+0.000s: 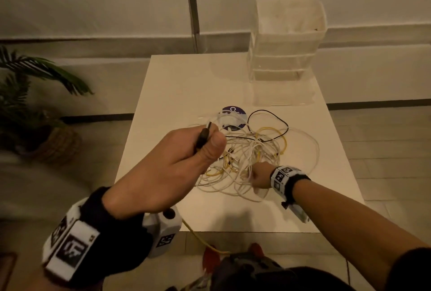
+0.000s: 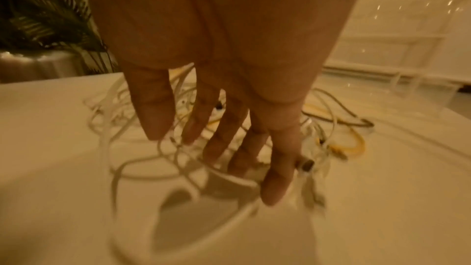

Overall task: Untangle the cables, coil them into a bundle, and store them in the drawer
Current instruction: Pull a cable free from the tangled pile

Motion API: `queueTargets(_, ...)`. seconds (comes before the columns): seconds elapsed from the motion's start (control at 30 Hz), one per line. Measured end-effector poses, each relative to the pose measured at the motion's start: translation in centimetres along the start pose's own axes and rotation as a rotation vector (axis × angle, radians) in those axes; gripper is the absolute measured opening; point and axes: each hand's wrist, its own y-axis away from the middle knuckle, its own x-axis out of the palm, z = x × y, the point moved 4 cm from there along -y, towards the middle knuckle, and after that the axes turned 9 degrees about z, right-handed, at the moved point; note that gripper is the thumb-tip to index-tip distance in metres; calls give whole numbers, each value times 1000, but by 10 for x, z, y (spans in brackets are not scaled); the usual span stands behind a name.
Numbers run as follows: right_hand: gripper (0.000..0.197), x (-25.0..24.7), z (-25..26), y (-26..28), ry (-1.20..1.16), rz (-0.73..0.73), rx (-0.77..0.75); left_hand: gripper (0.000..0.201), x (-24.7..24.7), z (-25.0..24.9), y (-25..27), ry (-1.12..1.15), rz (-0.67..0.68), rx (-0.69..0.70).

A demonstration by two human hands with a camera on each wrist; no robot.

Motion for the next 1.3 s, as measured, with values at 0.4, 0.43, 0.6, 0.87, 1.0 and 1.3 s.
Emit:
queueTargets(0.4,19,-96,44,11,31,-380,-48,52,-23,23,-8,44,-211,-54)
queueTargets(0.43,25,-89,48,-1,58,-335,-43,52,-24,23,-9,40,-225,-55)
queueTargets(0.6,33,-54,46,-37,222,-276,50,51,-27,25,-11,97,-248,-50)
queueTargets(0.87,19,-109,36,24,-381,-552,-126,50,-33,37,-17,93,-286,-26)
queueTargets(1.0,15,-154,53,106,-538,-760,-425,53,-41,35,-24,64,-367,29)
queueTargets(1.3,33,-59,83,-5,-411,-275,-24,47,-63,39,-5,153,-524,45)
